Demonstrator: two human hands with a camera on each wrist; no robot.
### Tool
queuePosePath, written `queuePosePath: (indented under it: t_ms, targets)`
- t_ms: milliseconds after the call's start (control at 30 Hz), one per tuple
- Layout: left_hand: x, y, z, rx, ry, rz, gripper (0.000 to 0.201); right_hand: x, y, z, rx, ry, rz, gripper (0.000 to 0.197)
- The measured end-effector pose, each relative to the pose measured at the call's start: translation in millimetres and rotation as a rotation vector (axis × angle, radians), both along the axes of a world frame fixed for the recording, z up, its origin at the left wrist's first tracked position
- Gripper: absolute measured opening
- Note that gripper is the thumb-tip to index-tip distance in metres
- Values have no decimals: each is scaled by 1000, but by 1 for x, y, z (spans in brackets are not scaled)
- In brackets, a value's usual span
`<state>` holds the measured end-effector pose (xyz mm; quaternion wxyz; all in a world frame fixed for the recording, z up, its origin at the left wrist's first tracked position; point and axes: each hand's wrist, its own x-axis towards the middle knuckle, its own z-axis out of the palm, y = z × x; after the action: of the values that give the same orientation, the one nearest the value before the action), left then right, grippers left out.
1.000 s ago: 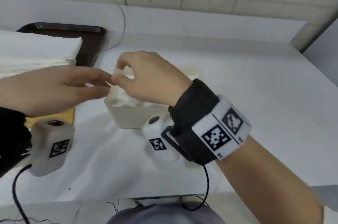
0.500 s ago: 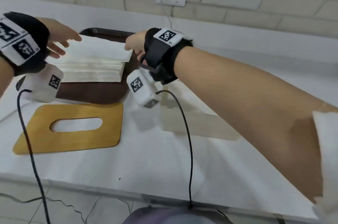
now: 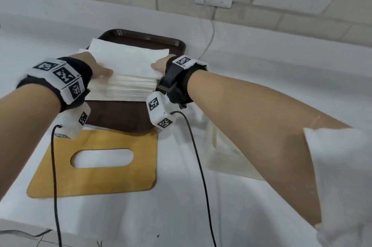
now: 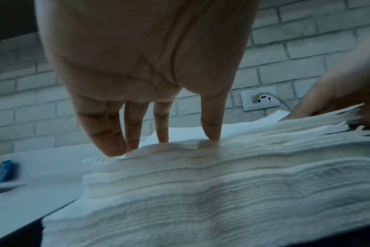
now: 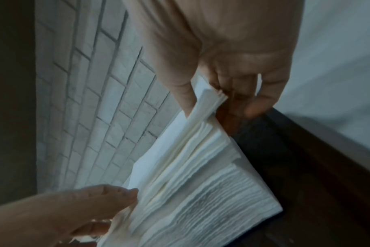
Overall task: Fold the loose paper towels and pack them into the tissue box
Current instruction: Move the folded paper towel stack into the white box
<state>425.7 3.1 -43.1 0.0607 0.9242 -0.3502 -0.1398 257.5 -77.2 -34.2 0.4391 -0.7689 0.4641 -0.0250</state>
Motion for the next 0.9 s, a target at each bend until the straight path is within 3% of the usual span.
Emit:
queuePosePath:
  t_ms: [167,333,433,567,633,733,800,900]
  targets:
    - [1,1,0,9,-24,-14,60,25,-1,-2,-159,-66,-237,37]
    - [2,1,1,7,-11,1,68,30,-2,0,-178,-80,-176,50]
    - [-4,-1,5,-120,119,54,69,30,1,3,-151,-214,-167,48]
    - [0,-1,6,-248,247,164,81,23,5,16,21,-543,-231,44]
    - [8,0,10,-342,289,186,79,19,7,22,114,-624,-251,43]
    - [20,1,17,-547,451,140,59,10,5,26,185,-655,-288,34]
    - [23,5,20,-725,660,202,54,7,2,27,169,-600,-341,21]
    - [24,7,19,-646,736,237,50,1,-1,25,265,-518,-395,22]
